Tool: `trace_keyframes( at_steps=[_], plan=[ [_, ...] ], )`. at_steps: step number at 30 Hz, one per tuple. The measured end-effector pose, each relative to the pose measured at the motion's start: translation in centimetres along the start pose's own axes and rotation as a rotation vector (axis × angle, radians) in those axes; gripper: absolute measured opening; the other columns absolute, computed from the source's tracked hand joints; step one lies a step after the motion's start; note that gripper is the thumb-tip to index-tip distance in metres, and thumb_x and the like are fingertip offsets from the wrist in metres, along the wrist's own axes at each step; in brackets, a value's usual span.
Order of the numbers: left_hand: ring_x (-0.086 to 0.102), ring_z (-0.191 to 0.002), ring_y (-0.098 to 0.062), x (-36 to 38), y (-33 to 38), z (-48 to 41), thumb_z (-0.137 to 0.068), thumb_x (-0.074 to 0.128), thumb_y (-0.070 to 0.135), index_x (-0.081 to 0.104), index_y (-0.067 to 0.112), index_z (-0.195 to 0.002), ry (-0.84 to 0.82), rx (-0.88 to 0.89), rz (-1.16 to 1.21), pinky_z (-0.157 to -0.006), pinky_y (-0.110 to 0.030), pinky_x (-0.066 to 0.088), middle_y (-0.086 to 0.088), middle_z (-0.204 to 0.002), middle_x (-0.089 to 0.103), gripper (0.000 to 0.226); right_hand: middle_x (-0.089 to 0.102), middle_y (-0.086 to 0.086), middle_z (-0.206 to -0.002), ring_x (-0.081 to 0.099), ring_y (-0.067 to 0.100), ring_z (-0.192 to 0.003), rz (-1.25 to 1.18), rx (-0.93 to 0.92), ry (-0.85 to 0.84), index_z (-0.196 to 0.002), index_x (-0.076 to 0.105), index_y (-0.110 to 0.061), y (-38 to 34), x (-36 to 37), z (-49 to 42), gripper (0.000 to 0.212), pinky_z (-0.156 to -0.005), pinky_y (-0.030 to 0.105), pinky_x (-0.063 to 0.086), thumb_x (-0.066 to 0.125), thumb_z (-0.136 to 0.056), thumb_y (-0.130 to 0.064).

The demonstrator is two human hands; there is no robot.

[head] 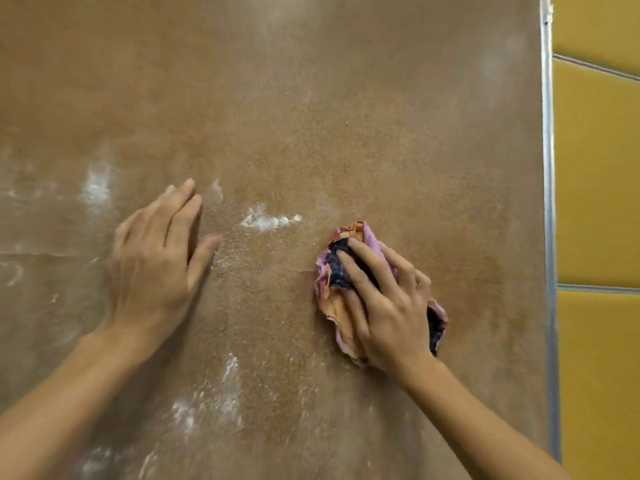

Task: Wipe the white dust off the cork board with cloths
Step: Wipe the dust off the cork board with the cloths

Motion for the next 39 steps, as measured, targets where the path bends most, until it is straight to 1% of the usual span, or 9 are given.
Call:
trace_keyframes(
  at_steps=[4,6,10,12,18,24,31,36,39],
  plan=[
    [0.044,-0.143,-0.031,0.5,-0.5,0.3,-0.104,0.048,0.038,0.05,0.003,-0.145,0.01,0.021,0.03,-0.116,-0.05,0.031,-0.011,-0.157,0.045,0.054,0.045,-0.014,-0.154,0.036,0.019,-0.137,0.002,0.383,0.061,-0.144,0.055,-0.033,0.3,1.0,-6.3,0.045,-0.099,0.047,0.034,0.043,-0.101,-0.041],
    [0.044,-0.143,-0.032,0.8,-0.3,0.5,-0.103,0.049,0.035,0.05,0.002,-0.145,0.032,0.02,0.042,-0.116,-0.049,0.03,-0.012,-0.156,0.046,0.053,0.045,-0.015,-0.154,0.034,0.018,-0.14,-0.02,0.452,0.098,-0.144,0.056,-0.032,-2.7,1.8,-7.3,0.045,-0.101,0.046,0.032,0.046,-0.1,-0.039],
    [0.044,-0.142,-0.033,1.5,-0.4,0.8,-0.103,0.052,0.032,0.051,0.002,-0.143,0.074,0.016,0.08,-0.115,-0.052,0.03,-0.013,-0.155,0.046,0.051,0.044,-0.011,-0.157,0.036,0.019,-0.146,0.007,0.005,-0.012,-0.144,0.057,-0.028,-6.8,1.7,-1.9,0.044,-0.101,0.045,0.037,0.052,-0.101,-0.038],
    [0.044,-0.142,-0.033,1.5,-0.5,0.9,-0.104,0.051,0.033,0.051,0.002,-0.143,0.079,0.012,0.093,-0.115,-0.051,0.03,-0.013,-0.155,0.046,0.05,0.045,-0.01,-0.157,0.038,0.02,-0.144,0.048,-0.102,-0.061,-0.145,0.056,-0.028,-4.9,0.5,-1.1,0.043,-0.099,0.049,0.04,0.05,-0.103,-0.038],
    [0.046,-0.141,-0.034,1.9,-0.7,0.8,-0.105,0.053,0.031,0.051,0.001,-0.143,0.093,0.025,0.11,-0.116,-0.053,0.031,-0.014,-0.156,0.045,0.049,0.046,-0.012,-0.152,0.034,0.018,-0.139,0.029,0.437,0.085,-0.138,0.06,-0.03,-3.4,2.0,-9.0,0.043,-0.101,0.046,0.033,0.045,-0.1,-0.039],
    [0.045,-0.141,-0.036,1.1,-0.4,0.8,-0.104,0.052,0.031,0.05,-0.001,-0.143,0.072,0.02,0.058,-0.118,-0.054,0.028,-0.016,-0.156,0.045,0.051,0.048,-0.009,-0.155,0.041,0.022,-0.141,0.019,-0.102,-0.022,-0.14,0.061,-0.027,-6.8,0.6,-1.5,0.04,-0.097,0.046,0.038,0.048,-0.104,-0.04],
    [0.051,-0.137,-0.036,0.3,-0.2,0.0,-0.101,0.053,0.035,0.053,0.001,-0.141,0.027,0.041,-0.034,-0.115,-0.054,0.031,-0.014,-0.154,0.048,0.053,0.048,-0.01,-0.151,0.035,0.02,-0.136,0.033,0.291,0.068,-0.139,0.059,-0.029,-2.5,1.6,-9.5,0.041,-0.093,0.045,0.037,0.046,-0.101,-0.039],
    [0.05,-0.139,-0.032,-0.4,0.1,-0.1,-0.102,0.042,0.041,0.054,0.005,-0.143,-0.015,-0.003,-0.043,-0.114,-0.055,0.033,-0.009,-0.155,0.048,0.055,0.05,-0.011,-0.151,0.042,0.021,-0.136,-0.096,-0.096,0.024,-0.137,0.061,-0.03,-7.9,1.8,-4.5,0.039,-0.086,0.042,0.036,0.054,-0.101,-0.041],
    [0.051,-0.138,-0.029,-0.8,0.2,-0.6,-0.104,0.037,0.042,0.058,0.006,-0.139,-0.046,-0.014,-0.043,-0.113,-0.053,0.036,-0.007,-0.153,0.051,0.054,0.05,-0.012,-0.151,0.045,0.022,-0.13,-0.089,-0.07,0.035,-0.137,0.061,-0.032,-5.5,1.5,-5.5,0.039,-0.084,0.041,0.036,0.054,-0.099,-0.04]
  ],
)
Point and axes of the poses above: each hand's wrist, its own z-axis away from the middle knuckle, its own x-axis out of the palm, y = z × x, the point moved 2 cm from there along -z, towards the middle knuckle
